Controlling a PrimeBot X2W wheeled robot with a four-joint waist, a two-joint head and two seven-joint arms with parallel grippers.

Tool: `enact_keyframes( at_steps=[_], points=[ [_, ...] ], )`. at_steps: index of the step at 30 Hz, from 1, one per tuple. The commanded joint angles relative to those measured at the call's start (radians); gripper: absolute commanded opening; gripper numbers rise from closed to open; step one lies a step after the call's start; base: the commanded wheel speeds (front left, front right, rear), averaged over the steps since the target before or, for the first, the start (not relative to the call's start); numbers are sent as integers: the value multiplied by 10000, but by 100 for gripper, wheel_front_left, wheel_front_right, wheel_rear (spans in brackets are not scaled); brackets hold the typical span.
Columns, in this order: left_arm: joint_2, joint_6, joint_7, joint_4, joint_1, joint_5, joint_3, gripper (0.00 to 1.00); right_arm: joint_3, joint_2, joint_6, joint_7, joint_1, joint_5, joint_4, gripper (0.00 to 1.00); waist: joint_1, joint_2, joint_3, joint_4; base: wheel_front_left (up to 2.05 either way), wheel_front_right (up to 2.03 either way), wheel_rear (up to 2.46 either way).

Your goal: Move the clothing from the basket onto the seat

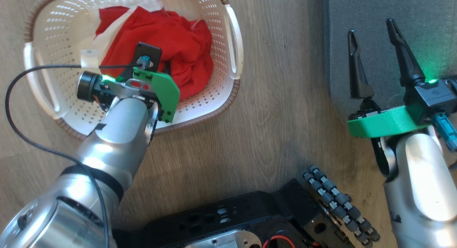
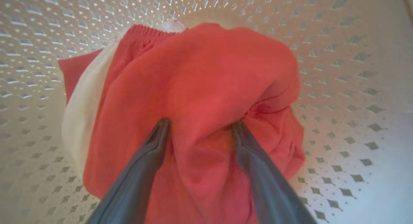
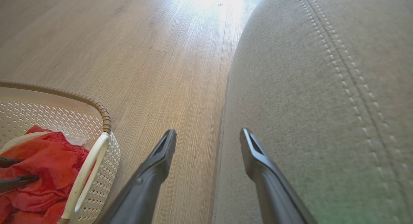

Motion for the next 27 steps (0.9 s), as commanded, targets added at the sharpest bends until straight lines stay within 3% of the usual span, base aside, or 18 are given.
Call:
enact_keyframes(
  at_steps=[1,4,5,6,7,17,27],
  points=[
    [91,-18,-68,55,81,-119,-13,100,232,71,10,12,289,172,-37,100,0,-1,193,-118,0,0,0],
    [91,-177,24,293,-217,-359,-173,100,239,82,10,12,237,193,-97,100,0,-1,399,-154,0,0,0],
    [91,-216,76,351,-271,-410,-216,85,240,84,10,12,226,191,-106,100,0,-1,428,-155,0,0,0],
    [91,-255,120,396,-314,-457,-260,36,240,86,10,12,211,187,-107,100,0,-1,449,-152,0,0,0],
    [91,-301,149,430,-343,-508,-303,0,243,84,10,12,194,182,-99,100,0,-1,458,-144,0,0,0],
    [91,-376,-37,577,-87,-1032,-559,0,290,63,10,12,85,98,-17,100,0,-1,-24,85,0,0,0],
    [91,-396,-668,550,879,-1720,-602,0,393,15,10,12,167,-11,291,100,0,-1,-1761,332,0,0,0]
  ],
)
